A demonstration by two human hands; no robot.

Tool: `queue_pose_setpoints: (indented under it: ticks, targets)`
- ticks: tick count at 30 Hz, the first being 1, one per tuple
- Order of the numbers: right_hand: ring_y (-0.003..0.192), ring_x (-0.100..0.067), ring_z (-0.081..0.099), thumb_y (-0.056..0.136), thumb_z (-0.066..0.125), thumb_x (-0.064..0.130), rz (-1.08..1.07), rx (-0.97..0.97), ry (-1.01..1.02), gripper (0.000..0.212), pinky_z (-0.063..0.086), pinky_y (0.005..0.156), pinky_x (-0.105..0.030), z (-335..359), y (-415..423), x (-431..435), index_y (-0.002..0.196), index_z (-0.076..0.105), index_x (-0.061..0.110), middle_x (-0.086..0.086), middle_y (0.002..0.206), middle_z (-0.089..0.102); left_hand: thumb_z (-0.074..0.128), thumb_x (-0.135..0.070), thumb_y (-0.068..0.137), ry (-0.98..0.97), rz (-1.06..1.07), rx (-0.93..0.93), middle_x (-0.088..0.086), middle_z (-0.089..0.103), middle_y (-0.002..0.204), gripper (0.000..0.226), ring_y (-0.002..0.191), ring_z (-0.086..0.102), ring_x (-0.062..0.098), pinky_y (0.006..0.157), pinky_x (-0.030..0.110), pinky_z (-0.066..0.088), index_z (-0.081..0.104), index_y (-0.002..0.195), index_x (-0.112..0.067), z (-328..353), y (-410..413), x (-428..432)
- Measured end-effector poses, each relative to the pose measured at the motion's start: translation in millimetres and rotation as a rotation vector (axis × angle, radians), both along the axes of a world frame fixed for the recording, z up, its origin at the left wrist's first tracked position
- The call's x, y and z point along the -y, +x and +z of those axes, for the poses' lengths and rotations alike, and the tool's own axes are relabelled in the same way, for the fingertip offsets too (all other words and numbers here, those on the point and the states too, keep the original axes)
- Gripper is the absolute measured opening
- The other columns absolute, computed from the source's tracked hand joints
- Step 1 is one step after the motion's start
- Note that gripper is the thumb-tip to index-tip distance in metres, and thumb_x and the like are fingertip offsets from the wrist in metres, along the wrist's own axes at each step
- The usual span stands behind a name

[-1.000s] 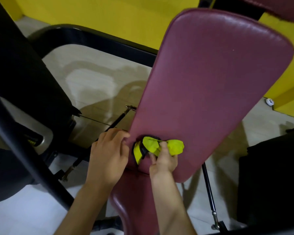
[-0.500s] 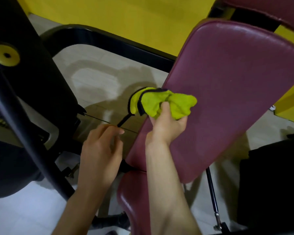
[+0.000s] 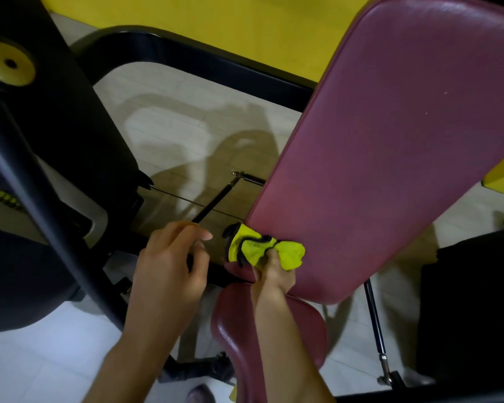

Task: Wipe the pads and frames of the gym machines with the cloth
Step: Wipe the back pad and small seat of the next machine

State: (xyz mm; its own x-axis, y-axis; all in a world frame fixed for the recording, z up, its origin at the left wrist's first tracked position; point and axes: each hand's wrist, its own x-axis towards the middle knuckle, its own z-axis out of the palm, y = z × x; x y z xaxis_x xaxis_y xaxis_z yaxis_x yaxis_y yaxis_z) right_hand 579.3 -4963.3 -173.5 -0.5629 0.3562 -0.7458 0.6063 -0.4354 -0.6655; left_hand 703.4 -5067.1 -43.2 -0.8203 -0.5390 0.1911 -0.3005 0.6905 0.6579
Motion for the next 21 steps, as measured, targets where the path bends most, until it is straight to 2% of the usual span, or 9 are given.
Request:
queue_pose_setpoints:
  ticks: [2,7,10,11,13,15,17,19,21]
  targets:
    - [0.073,-0.020,0.068,0.087,0.072,0.000,-0.036,-0.067,-0.021,0.025,0.056,0.055,-0.032,25.4,-12.7,-5.5,0.107,0.070,0.015,-0.012,0.102,0.074,0.050,-0.020,0.094,-0.026,-0.018,0.023,-0.007,0.061,0.109,0.022,0.099,0.057,0.021,0.072,0.048,0.054,0.066,0.109,-0.021,5.3,-2.0,-2.1]
    - [0.065,-0.007,0.066,0.089,0.067,0.001,-0.105,-0.259,-0.106,0.022,0.056,0.052,-0.025,126.2,-57.0,-17.6,0.097,0.069,0.021,0.002,0.085,0.069,0.046,-0.022,0.092,-0.111,-0.086,0.087,-0.003,0.062,0.110,0.024,0.099,0.059,0.025,0.074,0.049,0.054,0.065,0.107,-0.022,39.3,-31.1,-8.6]
    - [0.068,-0.011,0.066,0.085,0.067,0.003,-0.074,-0.419,-0.008,0.020,0.059,0.057,-0.031,192.8,-73.9,-20.6,0.091,0.068,0.023,0.005,0.079,0.069,0.054,-0.015,0.091,-0.162,-0.156,0.075,-0.006,0.061,0.108,0.020,0.097,0.059,0.022,0.076,0.046,0.053,0.065,0.106,-0.022,74.2,-60.3,-12.3]
    - [0.069,-0.014,0.065,0.082,0.069,0.006,-0.054,-0.496,0.075,0.017,0.060,0.059,-0.038,213.3,-81.0,-22.1,0.090,0.066,0.021,0.004,0.078,0.067,0.057,-0.012,0.091,-0.177,-0.169,0.060,-0.006,0.061,0.107,0.019,0.096,0.058,0.021,0.075,0.045,0.053,0.065,0.106,-0.022,87.2,-70.9,-13.4]
    - [0.066,-0.017,0.056,0.077,0.071,0.011,0.034,-0.685,0.374,0.016,0.056,0.069,-0.048,251.1,-96.6,-26.4,0.085,0.058,0.015,0.003,0.073,0.061,0.054,-0.015,0.092,-0.216,-0.182,0.026,-0.005,0.061,0.103,0.018,0.090,0.058,0.023,0.069,0.045,0.053,0.065,0.105,-0.021,111.2,-91.6,-15.7]
    - [0.073,-0.023,0.055,0.074,0.074,0.017,0.151,-0.864,0.696,0.024,0.048,0.072,-0.043,285.4,-114.5,-31.3,0.092,0.058,0.014,0.000,0.079,0.060,0.046,-0.021,0.092,-0.230,-0.185,-0.001,-0.003,0.061,0.100,0.022,0.086,0.058,0.026,0.064,0.047,0.052,0.064,0.103,-0.020,132.5,-110.1,-18.2]
    - [0.090,-0.029,0.057,0.073,0.075,0.024,0.312,-1.040,1.018,0.038,0.042,0.076,-0.036,312.8,-133.1,-35.0,0.109,0.064,0.019,-0.001,0.096,0.066,0.046,-0.021,0.092,-0.242,-0.169,-0.023,-0.002,0.061,0.099,0.021,0.084,0.059,0.027,0.064,0.047,0.052,0.065,0.102,-0.020,146.7,-123.9,-20.2]
    - [0.095,-0.031,0.053,0.075,0.077,0.028,0.473,-1.221,1.310,0.045,0.041,0.080,-0.039,319.5,-150.4,-38.0,0.119,0.068,0.021,-0.003,0.104,0.065,0.051,-0.019,0.091,-0.228,-0.128,-0.040,-0.001,0.063,0.102,0.018,0.088,0.060,0.027,0.067,0.047,0.052,0.065,0.103,-0.020,154.8,-132.0,-22.2]
    - [0.093,-0.032,0.051,0.079,0.078,0.034,0.632,-1.338,1.496,0.042,0.039,0.076,-0.043,308.8,-155.2,-39.8,0.119,0.070,0.024,-0.004,0.102,0.062,0.053,-0.017,0.089,-0.190,-0.075,-0.050,-0.001,0.064,0.104,0.020,0.092,0.061,0.027,0.071,0.048,0.053,0.066,0.104,-0.020,155.8,-136.8,-23.6]
